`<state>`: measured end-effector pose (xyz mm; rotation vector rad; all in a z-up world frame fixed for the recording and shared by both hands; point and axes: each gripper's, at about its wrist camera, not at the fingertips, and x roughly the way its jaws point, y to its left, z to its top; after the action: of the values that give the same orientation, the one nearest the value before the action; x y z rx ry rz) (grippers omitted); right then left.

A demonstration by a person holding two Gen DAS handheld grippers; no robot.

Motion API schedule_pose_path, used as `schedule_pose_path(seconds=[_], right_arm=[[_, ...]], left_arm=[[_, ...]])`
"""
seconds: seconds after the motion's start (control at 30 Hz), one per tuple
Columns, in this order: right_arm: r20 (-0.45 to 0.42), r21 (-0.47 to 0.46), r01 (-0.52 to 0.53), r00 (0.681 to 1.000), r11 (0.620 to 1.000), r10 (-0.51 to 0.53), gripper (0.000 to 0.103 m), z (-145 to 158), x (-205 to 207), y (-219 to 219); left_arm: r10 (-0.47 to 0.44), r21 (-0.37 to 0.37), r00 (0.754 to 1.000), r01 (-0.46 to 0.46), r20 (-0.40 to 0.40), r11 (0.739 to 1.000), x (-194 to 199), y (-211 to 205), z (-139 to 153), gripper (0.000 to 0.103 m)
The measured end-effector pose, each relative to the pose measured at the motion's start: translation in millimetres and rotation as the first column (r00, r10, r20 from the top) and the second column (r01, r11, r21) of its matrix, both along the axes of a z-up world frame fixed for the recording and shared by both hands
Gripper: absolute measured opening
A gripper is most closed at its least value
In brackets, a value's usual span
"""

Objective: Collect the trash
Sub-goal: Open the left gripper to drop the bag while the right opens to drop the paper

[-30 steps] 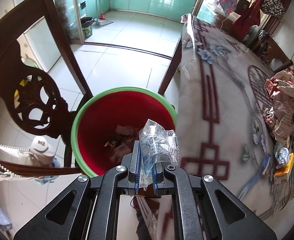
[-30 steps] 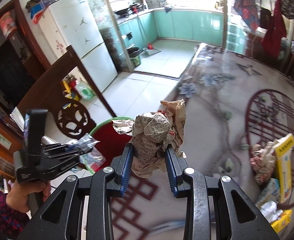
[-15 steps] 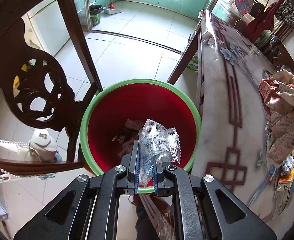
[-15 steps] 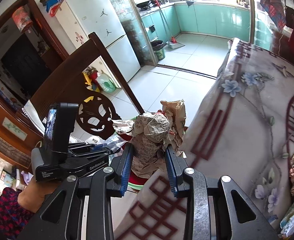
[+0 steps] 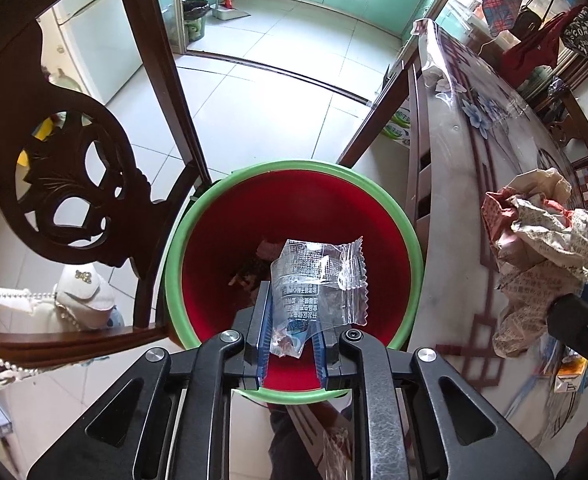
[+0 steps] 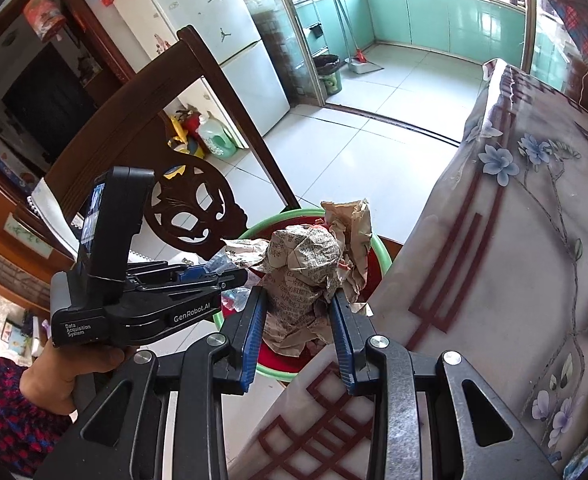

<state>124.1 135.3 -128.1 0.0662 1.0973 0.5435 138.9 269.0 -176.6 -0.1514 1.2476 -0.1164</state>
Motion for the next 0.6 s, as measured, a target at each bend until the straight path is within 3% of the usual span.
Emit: schedule_pose_path(seconds=[0.4,0.6], right_arm=[[0.024,0.002,-0.016,1.000,1.000,0.016,0.031,2.2,3.4,9.7],[0.060,-0.006,-0.013,0.998,1.000,0.013,0.031,6.7,2.3,12.2]], left_arm=[[0.015,0.010,1.000,-0.015,0.015,1.000,6.1,7.4,2.0,0.022],[0.034,0.018,0.999,-0.034,0.034,0.999,3.9,11.0,5.7,0.043]])
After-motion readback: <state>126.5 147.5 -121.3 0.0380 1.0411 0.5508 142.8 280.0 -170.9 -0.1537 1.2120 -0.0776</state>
